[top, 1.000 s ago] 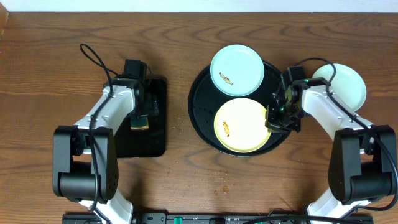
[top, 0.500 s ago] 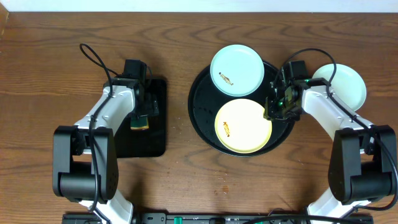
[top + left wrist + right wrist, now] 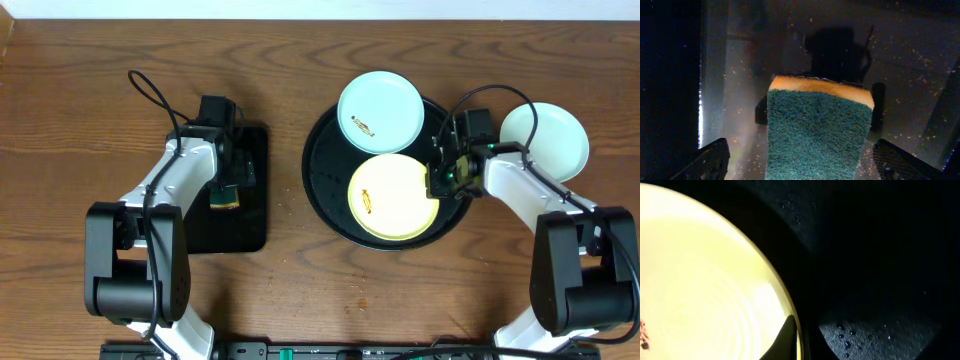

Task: Clean dirty plates on tray and stack at the side
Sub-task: 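Hold the yellow plate rim with the right gripper on the tray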

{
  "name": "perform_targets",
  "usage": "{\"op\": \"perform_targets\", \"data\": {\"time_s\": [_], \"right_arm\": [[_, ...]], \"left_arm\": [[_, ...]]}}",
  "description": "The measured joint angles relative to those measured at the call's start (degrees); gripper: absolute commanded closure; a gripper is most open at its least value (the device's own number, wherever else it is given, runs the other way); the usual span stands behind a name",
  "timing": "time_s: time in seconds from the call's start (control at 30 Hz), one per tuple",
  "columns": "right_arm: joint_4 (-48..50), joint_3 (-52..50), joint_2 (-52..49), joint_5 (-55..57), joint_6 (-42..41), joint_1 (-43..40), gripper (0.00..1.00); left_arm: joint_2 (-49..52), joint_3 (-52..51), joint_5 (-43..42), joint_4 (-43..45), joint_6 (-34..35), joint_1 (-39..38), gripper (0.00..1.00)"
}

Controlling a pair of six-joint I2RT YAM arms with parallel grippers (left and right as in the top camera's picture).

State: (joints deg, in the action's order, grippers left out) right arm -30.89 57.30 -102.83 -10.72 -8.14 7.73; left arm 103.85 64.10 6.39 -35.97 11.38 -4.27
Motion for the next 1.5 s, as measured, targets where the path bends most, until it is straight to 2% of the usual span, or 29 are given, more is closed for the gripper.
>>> {"op": "perform_targets", "data": {"time_s": [0.47, 1.03, 1.3, 1.5], "right_arm": [[2.4, -0.7, 0.1, 0.4, -7.3, -0.2, 0.99], [2.5, -0.7, 0.1, 0.3, -7.3, -0.2, 0.99], [2.4, -0.7, 0.1, 0.3, -7.3, -0.2, 0.95], [2.3, -0.7, 0.1, 0.5, -7.4, -0.2, 0.92]], "left_arm": [[0.0, 0.0, 0.0, 0.0, 0.0, 0.0, 0.08], [0.0, 0.0, 0.0, 0.0, 0.0, 0.0, 0.08], [0.0, 0.0, -1.5, 1.5, 0.0, 0.0, 0.09], [0.0, 0.0, -2.8, -0.2, 0.5, 0.0, 0.3]]}}
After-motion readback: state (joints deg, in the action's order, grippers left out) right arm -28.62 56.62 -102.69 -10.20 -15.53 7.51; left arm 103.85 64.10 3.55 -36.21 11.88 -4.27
